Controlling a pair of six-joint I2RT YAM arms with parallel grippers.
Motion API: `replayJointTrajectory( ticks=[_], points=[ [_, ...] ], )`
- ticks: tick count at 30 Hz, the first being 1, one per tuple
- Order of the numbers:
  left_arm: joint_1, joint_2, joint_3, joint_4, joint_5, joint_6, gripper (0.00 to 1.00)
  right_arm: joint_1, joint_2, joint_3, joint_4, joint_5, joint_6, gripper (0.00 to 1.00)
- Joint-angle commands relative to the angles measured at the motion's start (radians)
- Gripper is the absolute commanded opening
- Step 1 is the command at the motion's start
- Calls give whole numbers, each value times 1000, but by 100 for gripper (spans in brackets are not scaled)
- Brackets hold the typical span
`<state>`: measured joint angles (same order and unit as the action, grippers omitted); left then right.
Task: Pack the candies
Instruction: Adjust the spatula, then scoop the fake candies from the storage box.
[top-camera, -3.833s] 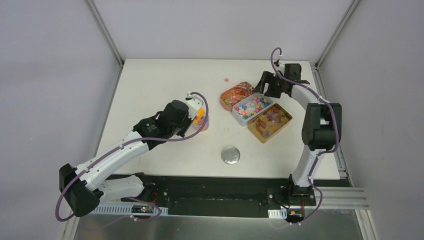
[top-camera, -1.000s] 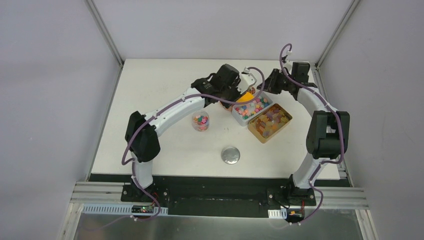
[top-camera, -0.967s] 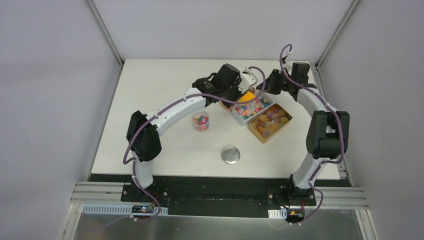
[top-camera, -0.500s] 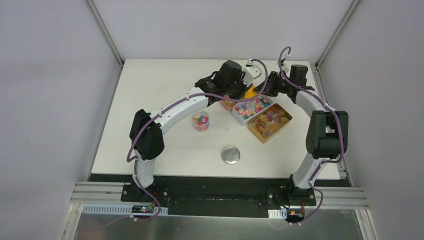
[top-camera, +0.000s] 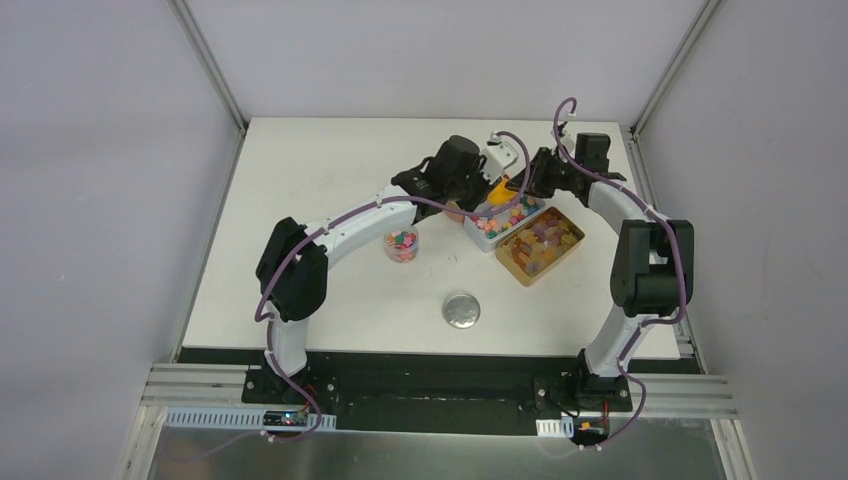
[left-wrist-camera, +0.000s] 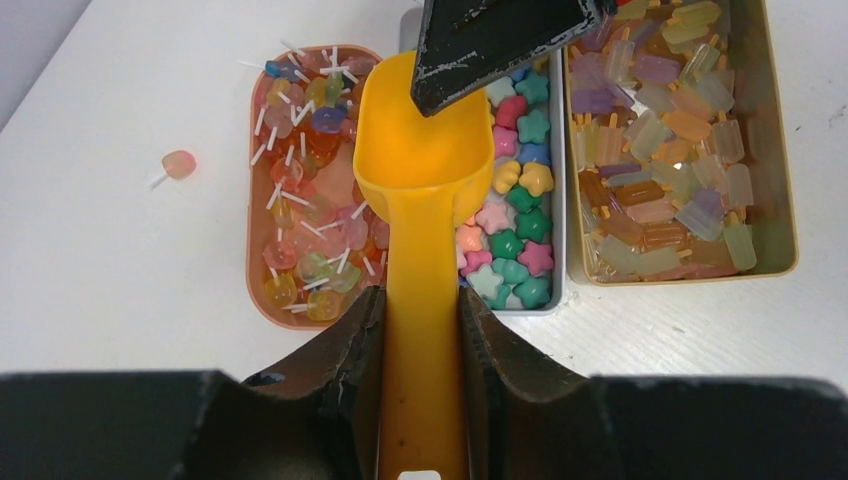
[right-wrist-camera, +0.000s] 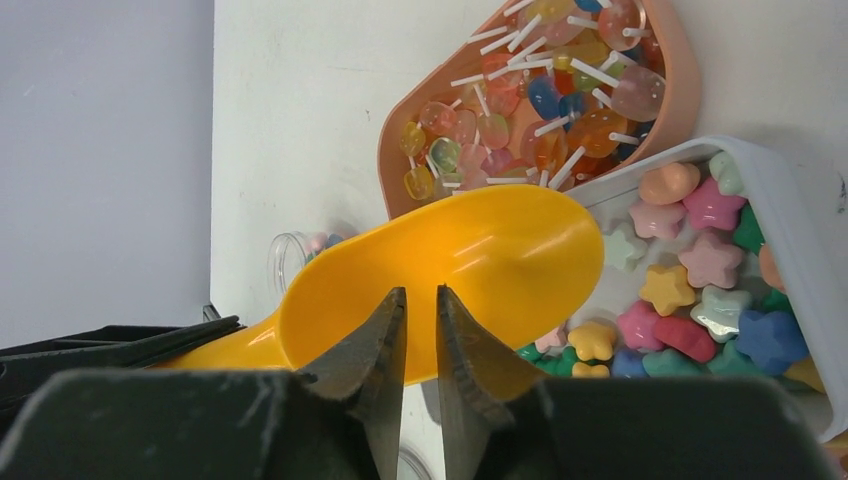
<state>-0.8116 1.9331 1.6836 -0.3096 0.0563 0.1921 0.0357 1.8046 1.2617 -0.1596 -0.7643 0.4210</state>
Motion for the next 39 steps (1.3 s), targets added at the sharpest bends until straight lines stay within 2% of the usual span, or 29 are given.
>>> replayJointTrajectory(
  ticks=[1,9,16,18,23,31,33,39],
  points=[
    [-4,-96,-22,104,-7,-8,0,16,12,11,-9,32,-18,20],
    [-4,-110,-41,118,4,-5,0,24,12,28,-60,78,-55,23],
    [-4,-177,-123,78,28,15,0,20,-17,64,-78,97,-61,28],
    [-4,-196,-129,44,37,16,0,20,-30,68,-78,107,-59,34],
    [-5,-203,-114,-68,27,17,0,12,-55,73,-74,147,-60,59],
    [-20,-175,-63,-207,4,6,0,-21,-103,74,-72,227,-64,89],
    [-29,-165,-48,-222,8,4,0,-32,-109,75,-74,249,-66,99],
    [-47,-114,16,-269,-17,27,0,-97,-126,64,-92,340,-87,100]
  ],
)
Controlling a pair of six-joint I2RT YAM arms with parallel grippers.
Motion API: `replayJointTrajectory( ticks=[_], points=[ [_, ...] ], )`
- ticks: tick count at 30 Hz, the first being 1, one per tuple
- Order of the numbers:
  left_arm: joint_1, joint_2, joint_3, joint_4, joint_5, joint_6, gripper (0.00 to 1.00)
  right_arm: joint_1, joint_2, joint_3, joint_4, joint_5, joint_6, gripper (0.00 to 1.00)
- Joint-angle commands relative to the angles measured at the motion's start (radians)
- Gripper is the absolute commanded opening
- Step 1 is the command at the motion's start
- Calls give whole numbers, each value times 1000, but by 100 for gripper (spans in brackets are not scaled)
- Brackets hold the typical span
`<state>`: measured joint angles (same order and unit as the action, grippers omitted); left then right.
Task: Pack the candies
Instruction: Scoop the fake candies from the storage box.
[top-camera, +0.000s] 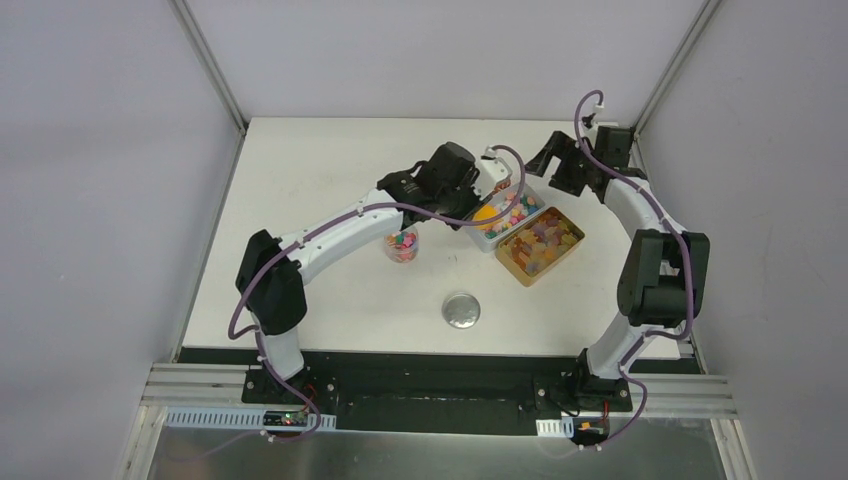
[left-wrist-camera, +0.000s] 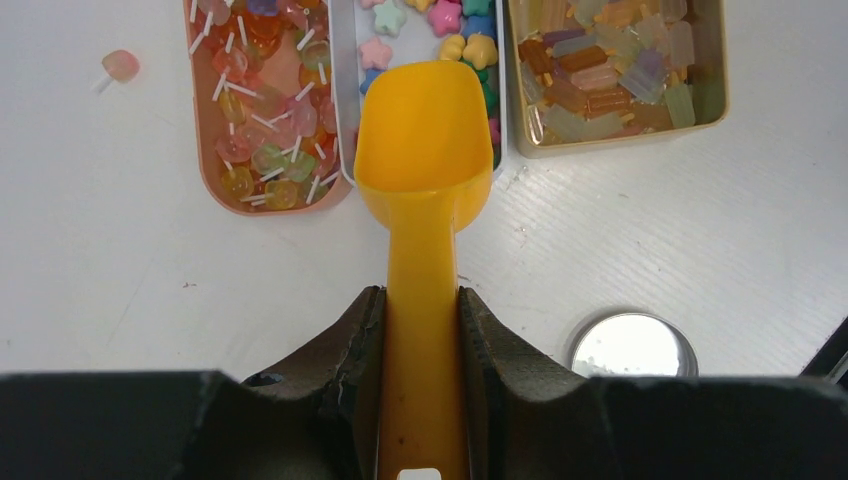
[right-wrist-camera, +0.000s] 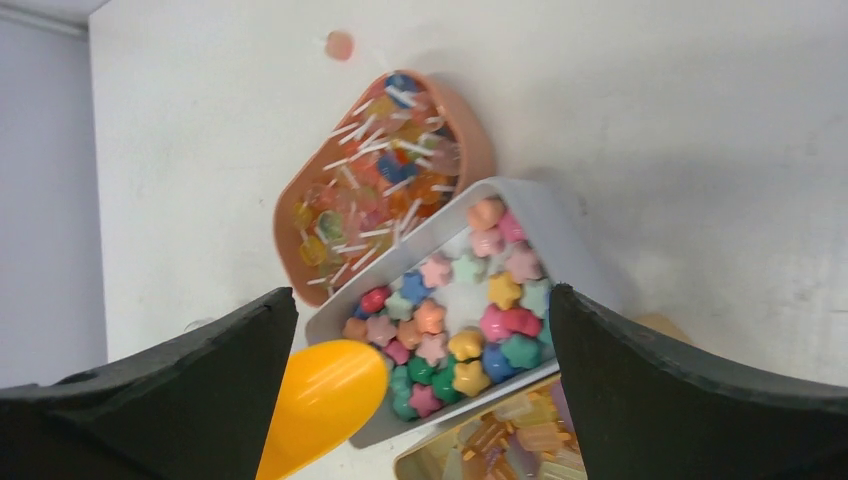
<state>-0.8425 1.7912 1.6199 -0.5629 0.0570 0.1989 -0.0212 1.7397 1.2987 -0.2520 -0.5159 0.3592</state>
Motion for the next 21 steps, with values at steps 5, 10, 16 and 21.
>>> replayJointTrajectory(
  ticks=[5,10,16,21],
  points=[
    [-20,86,158,-68,-43,40,0,-43,-62,24,-19,135,-61,100],
    [-24,129,212,-101,-52,58,0,-43,-50,23,-24,140,-78,100],
    [-26,182,266,-145,-78,75,0,-43,-41,18,-25,139,-81,100],
    [-25,224,300,-155,-75,88,0,-42,-32,12,-24,135,-87,100]
  ],
)
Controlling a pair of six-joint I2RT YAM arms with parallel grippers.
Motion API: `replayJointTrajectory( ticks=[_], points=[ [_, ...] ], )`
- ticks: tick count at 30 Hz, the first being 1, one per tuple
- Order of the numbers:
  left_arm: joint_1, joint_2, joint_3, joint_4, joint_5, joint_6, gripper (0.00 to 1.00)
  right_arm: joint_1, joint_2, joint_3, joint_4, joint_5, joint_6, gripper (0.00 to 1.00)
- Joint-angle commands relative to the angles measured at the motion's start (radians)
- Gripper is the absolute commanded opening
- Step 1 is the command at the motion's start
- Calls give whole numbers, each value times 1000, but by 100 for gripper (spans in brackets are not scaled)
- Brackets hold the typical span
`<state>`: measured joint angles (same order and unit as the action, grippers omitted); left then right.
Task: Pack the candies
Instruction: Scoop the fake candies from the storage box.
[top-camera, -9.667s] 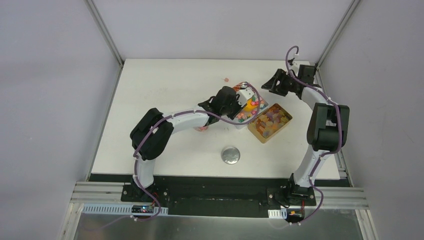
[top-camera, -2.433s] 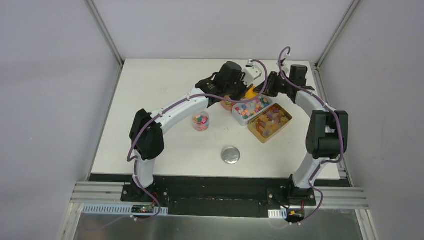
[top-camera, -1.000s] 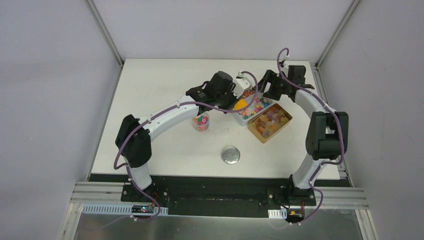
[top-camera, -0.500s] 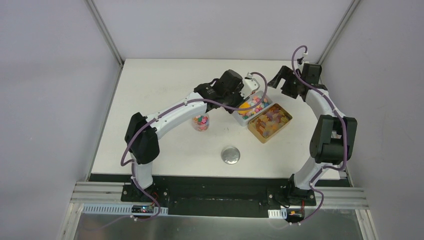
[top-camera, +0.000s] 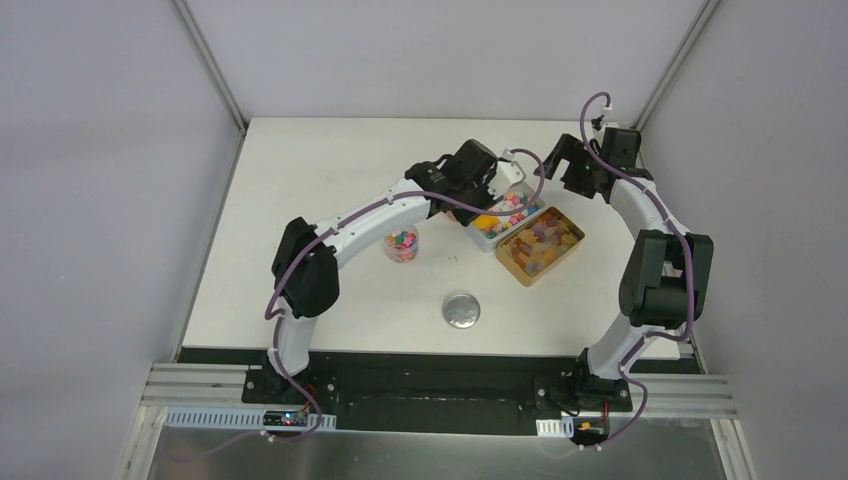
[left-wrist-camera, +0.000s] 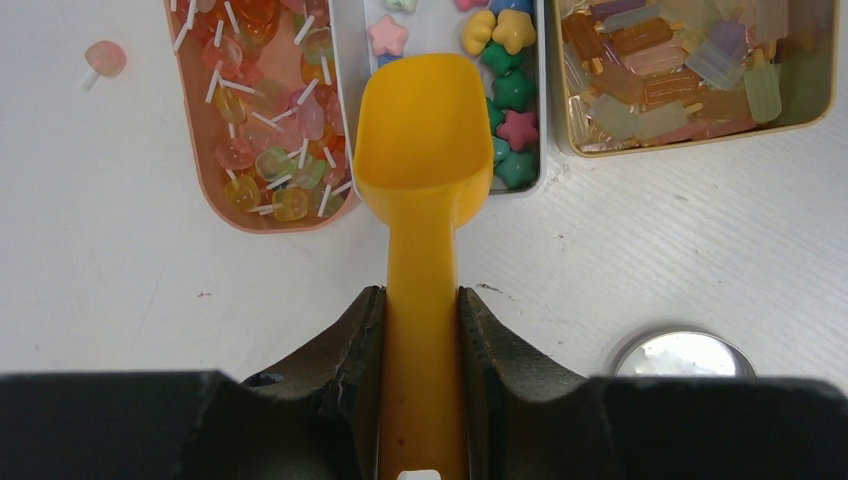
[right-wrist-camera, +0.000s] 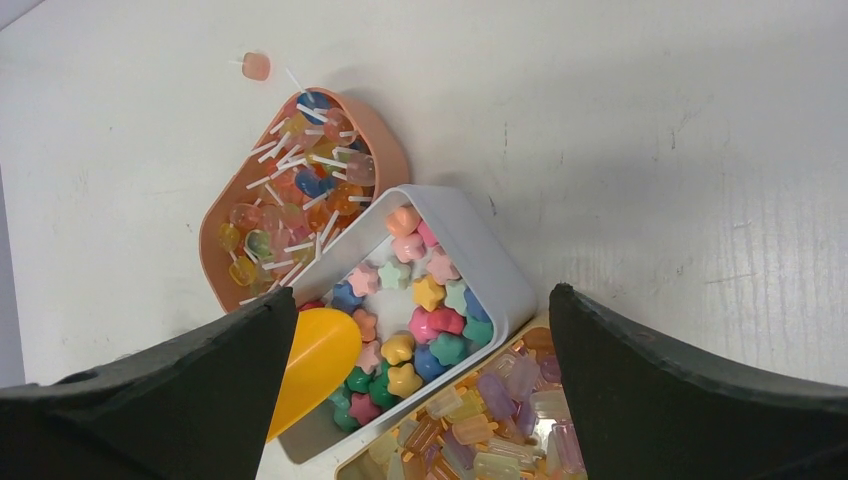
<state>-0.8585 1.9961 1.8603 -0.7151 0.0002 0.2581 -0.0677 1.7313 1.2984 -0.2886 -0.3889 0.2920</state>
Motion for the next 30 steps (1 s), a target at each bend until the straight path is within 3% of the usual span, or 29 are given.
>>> replayJointTrajectory(
  ticks=[1,15,24,30],
  points=[
    [-9,29,69,-2,-16,32,0,3,-22,12,10,5,-19,100],
    [-10,179,192,28,-20,51,0,3,10,-4,25,-4,-22,100],
    [-7,205,141,111,-48,27,0,3,102,-4,60,-69,-31,100],
    [-7,187,82,155,-53,6,0,3,136,0,74,-97,-30,92]
  ],
)
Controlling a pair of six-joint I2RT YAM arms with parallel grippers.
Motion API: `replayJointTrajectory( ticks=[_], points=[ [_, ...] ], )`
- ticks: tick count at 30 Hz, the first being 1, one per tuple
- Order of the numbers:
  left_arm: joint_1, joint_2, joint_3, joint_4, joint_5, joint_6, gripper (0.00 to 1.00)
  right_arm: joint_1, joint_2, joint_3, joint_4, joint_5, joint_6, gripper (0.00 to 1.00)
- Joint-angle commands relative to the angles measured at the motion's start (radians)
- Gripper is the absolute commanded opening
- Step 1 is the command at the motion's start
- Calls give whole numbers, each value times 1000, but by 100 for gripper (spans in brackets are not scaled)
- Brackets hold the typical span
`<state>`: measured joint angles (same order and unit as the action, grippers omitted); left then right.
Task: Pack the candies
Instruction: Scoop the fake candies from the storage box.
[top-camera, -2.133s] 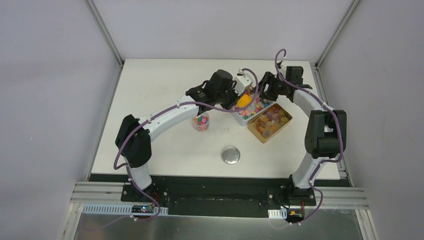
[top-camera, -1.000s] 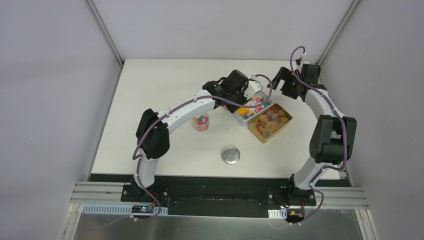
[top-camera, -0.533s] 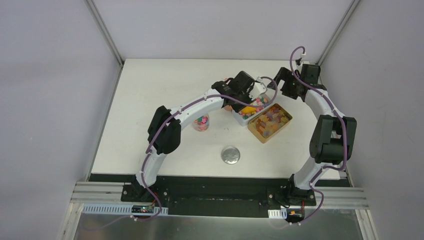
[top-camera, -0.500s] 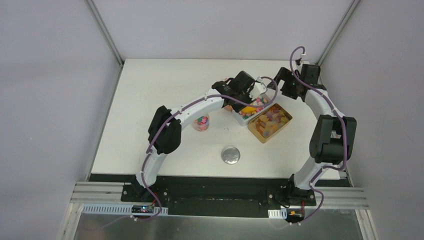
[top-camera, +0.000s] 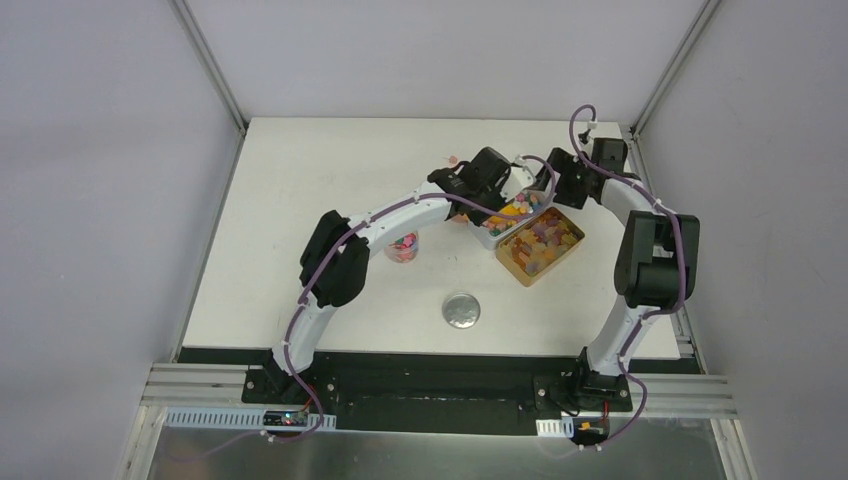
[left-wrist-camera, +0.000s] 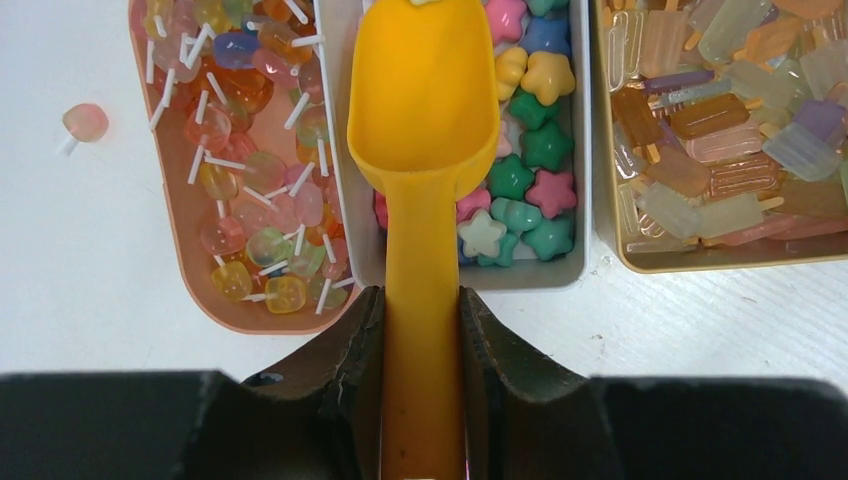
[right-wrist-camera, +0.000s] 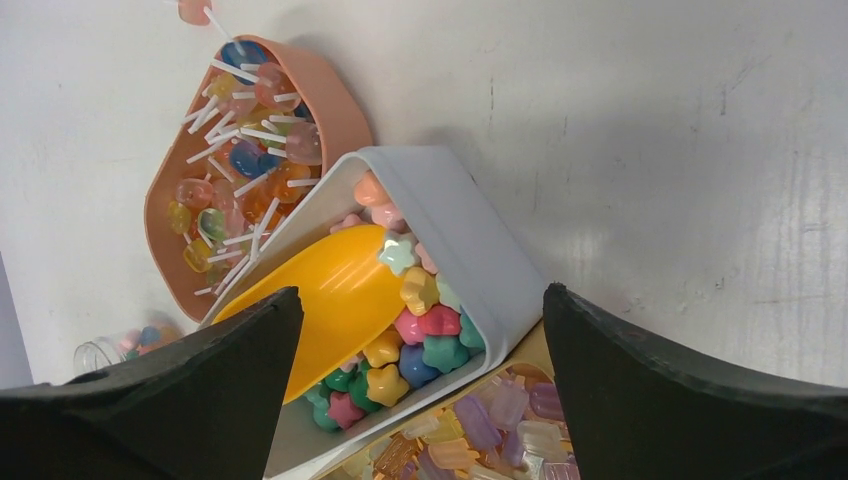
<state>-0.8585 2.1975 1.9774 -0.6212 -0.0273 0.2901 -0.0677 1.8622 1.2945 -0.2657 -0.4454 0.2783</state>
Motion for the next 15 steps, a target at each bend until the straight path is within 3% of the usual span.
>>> replayJointTrajectory(
  ticks=[1,5,12,15],
  points=[
    [-5,-17,-44,66,-27,-30,0,3,12,6,52,-46,-17,90],
    [-5,-28,-73,88,-31,-40,0,3,38,13,52,-62,-20,81],
    [-2,-56,-126,133,-35,-62,0,3,57,12,54,-89,-21,49],
    [1,-68,-155,165,-30,-75,0,3,64,12,45,-92,-23,44]
  ],
)
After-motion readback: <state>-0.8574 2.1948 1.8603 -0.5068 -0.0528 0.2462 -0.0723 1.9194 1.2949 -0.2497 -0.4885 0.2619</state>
